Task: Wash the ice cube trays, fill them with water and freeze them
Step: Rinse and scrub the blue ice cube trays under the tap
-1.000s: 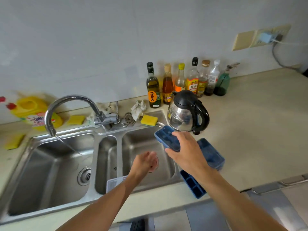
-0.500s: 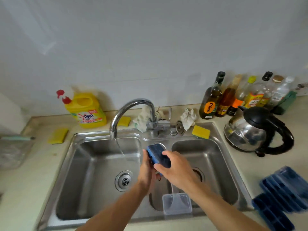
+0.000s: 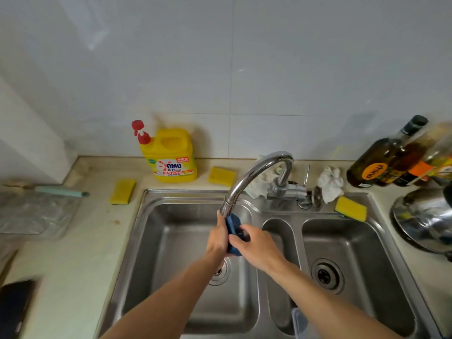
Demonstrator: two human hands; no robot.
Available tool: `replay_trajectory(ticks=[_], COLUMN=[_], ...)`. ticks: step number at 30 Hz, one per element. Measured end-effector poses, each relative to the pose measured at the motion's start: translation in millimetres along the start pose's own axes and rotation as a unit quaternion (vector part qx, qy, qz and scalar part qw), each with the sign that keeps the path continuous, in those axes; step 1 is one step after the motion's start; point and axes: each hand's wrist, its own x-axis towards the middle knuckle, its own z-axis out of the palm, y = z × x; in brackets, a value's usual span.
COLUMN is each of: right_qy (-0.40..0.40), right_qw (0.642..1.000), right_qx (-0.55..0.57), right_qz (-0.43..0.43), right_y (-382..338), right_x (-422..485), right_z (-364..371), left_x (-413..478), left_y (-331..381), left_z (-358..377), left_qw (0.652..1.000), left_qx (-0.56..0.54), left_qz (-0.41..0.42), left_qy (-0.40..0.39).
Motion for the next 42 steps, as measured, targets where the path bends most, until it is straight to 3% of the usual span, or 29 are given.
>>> replay_trajectory(ticks=[5, 12, 18, 22, 30, 42], right_qy=[-0.008, -0.038, -0.045, -0.037, -0.03, -0.071], right_qw=[0.999, 0.994, 0.986, 0.982, 0.99, 0.991], right_qx=[0.039, 0.091, 0.129, 0.145, 0.123, 0.094], right_qz=[0.005, 0.038, 0.091, 0.118, 0.067, 0.067], right_y=[-5.2, 5.3, 37.2, 57.6, 81.6, 128.0], right_x=[15.9, 36.9, 48.9, 44.3, 9.7, -14.6], right_z=[11.2, 9.2, -30.8, -44.6, -56.6, -71.5], left_x=[17.0, 30.8, 38.1, 33.6, 25.9, 19.4], left_y=[9.7, 19.2, 19.7, 23.7, 15.8, 15.4], left_z=[-13.6, -23.2, -70.2, -65.7, -16.2, -15.1], left_qw=[0.997, 0.988, 0.996, 0.995, 0.976, 0.958], left_qx=[0.065, 0.141, 0.063, 0.071, 0.211, 0.251], left_qz=[0.048, 0.053, -0.015, -0.007, 0.05, 0.085], left_qy=[0.013, 0.015, 0.068, 0.07, 0.034, 0.111])
